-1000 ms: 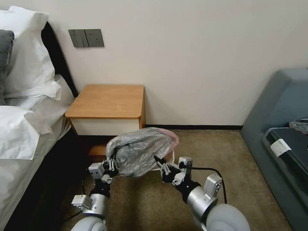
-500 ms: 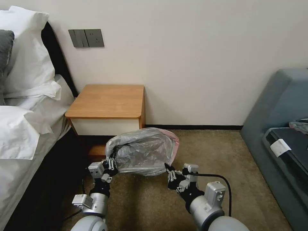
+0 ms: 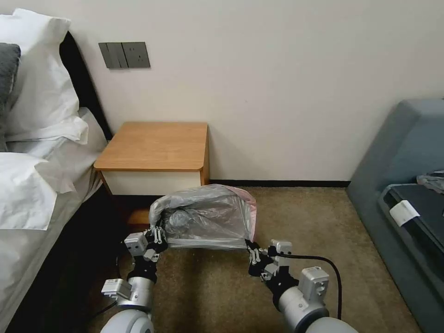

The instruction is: Pick up the garbage bag from the table and place it over the trash can.

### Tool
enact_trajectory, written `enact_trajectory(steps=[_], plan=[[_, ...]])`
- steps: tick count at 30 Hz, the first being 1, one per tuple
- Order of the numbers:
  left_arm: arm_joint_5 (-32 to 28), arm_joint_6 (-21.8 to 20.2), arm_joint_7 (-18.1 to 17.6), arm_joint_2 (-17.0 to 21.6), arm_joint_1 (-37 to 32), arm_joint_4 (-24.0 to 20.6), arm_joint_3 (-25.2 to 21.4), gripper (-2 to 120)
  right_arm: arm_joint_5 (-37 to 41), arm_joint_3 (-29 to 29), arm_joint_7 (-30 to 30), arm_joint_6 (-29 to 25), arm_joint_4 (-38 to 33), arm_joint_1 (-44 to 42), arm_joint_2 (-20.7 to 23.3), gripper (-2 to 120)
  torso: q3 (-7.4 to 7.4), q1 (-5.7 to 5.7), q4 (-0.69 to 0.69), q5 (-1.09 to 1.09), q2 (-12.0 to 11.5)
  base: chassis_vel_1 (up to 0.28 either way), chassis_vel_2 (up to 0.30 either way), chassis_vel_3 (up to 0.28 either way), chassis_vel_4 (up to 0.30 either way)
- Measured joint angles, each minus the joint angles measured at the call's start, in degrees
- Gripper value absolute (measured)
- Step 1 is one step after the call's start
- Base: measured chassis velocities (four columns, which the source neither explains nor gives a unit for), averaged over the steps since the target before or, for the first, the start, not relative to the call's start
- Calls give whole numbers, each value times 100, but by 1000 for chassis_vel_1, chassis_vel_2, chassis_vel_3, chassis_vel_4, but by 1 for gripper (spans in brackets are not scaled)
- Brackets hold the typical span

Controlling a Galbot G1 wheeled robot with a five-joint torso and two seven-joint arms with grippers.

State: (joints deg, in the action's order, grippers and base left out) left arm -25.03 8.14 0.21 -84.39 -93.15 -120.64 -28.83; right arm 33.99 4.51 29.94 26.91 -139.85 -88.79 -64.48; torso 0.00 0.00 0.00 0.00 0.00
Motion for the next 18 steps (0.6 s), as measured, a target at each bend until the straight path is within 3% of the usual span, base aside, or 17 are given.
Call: enact_trajectory(steps=[3,13,16,18], plan=[[-444,-276,-26,20,-55,-181,48,3,-95,80,-94,-92,223,44,-22,0,0,0,0,1,0,0,0,0,0],[-1133,-782,11,104,-190,-486,60,3,-383,188,-277,-274,489,83,-25,0,0,0,0,0,0,0,0,0,0],[-1182,-836,18,101,-195,-510,60,3,-665,237,-390,-375,571,73,4,0,0,0,0,1,0,0,0,0,0],[-1116,-835,13,98,-167,-458,42,3,-1555,324,-825,-644,637,-115,57,-2,0,0,0,1,0,0,0,0,0]])
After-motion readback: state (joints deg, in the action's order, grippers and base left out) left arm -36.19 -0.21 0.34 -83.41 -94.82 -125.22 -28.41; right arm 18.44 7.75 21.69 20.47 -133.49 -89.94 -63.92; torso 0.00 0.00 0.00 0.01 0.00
